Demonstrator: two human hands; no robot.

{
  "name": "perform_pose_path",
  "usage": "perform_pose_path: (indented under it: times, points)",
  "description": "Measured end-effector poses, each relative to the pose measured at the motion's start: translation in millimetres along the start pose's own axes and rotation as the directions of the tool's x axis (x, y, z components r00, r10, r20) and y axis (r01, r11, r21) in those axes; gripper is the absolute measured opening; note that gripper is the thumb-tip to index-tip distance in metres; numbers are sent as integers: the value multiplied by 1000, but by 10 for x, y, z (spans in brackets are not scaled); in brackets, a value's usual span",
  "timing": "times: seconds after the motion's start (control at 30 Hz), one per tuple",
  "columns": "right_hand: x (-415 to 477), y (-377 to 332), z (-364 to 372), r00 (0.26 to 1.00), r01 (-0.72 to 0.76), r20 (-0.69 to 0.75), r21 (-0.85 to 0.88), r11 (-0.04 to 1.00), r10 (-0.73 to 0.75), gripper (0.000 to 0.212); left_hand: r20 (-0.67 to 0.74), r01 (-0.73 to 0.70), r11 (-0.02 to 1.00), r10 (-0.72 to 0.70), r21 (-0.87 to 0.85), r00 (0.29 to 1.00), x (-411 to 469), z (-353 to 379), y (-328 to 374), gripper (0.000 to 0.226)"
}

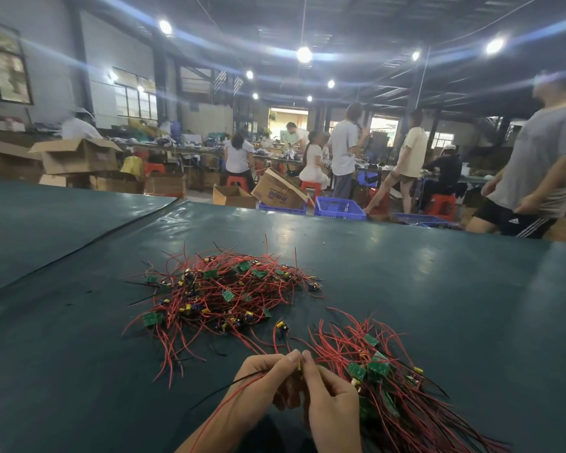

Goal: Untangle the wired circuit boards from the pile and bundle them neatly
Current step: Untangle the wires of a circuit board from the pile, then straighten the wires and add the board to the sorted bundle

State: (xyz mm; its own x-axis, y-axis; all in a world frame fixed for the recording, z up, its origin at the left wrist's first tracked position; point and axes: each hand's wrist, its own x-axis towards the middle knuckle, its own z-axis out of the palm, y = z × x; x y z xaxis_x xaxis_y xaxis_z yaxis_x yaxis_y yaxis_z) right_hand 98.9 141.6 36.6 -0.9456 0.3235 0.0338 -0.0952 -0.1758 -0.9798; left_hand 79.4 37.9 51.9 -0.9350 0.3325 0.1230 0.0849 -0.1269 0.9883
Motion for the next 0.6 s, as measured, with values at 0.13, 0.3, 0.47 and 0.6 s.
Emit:
perform_pose_path:
  times: [0.13, 0.3, 0.47, 0.6]
  points:
    - [31, -6, -65, 999, 4, -43, -23, 1000, -5, 31, 41, 2, 997, -5, 72, 999, 0, 1, -10, 39]
    - [85, -28, -130, 992, -34, -121, 22, 999, 36, 26, -12, 8, 998, -8, 68, 1000, 29, -44, 1, 36]
    - [235, -125, -413, 960, -35, -265, 218, 975, 93, 21, 63, -1, 999, -2, 47, 998, -5, -16, 71, 36]
    - [254, -124, -466, 955, 6, -287, 249, 969, 68, 23, 82, -13, 999, 9, 49, 997, -18, -22, 84, 39]
